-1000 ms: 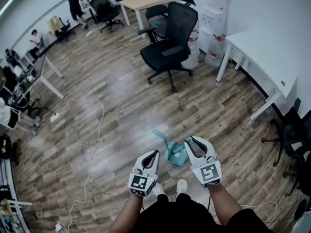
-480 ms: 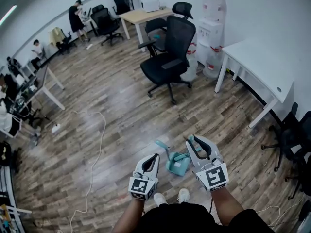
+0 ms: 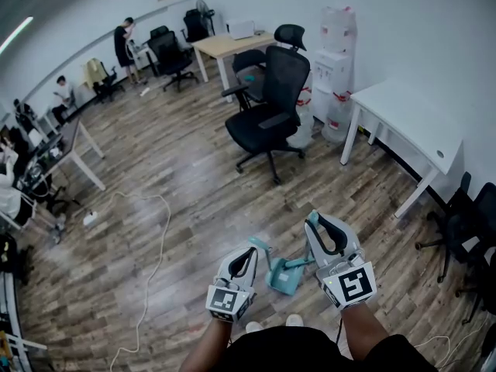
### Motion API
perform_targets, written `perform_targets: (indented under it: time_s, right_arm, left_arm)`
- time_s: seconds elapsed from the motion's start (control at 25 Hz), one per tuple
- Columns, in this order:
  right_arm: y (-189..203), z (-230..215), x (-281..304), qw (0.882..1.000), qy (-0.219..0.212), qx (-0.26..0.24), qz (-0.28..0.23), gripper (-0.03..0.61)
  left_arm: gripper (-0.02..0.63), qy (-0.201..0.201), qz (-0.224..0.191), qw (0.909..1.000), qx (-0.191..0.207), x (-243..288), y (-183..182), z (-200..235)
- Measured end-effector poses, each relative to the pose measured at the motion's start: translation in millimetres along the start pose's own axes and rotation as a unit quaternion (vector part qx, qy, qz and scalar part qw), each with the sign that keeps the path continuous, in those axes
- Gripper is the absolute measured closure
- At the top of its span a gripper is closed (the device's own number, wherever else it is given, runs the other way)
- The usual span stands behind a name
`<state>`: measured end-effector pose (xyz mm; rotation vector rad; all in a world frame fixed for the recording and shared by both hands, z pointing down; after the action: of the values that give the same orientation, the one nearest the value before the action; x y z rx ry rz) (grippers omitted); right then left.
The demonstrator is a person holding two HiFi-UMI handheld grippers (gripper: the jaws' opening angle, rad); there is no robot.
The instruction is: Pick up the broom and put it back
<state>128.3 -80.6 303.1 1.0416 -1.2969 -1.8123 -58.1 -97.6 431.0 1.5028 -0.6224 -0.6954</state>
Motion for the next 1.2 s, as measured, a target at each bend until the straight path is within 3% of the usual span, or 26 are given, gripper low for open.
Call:
perform_targets:
  time_s: [0.52,0.92,1.2]
  right_arm:
    - [-11,-10,-10,1.0,0.029,-0.005,-0.008,0.489]
    - [9,-10,-12,0.999,0.037,0.001,0.014,0.489]
    - [23,-9,-12,0.999,0.038,0.006,0.029,0.489]
  left_arm:
    - [0.594,0.02,0.008,0.9998,0.002,4,-15,-8]
    - [0.594,0.021,-0.001,0.9998,0.001,3,-8,-6]
    - [0.595,0.014,0.019,0.9997,-0.006,2,-12,-5]
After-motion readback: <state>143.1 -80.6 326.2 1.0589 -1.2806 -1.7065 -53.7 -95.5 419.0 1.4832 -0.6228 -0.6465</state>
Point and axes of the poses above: the fingertips, and each gripper's own axes: x forward along the fingers, z to its left, y out of its underside, the point moved 5 cm from there along -x, backward along the fingers, and after that the axes turned 5 degrees about -z, right-handed, at the moved point
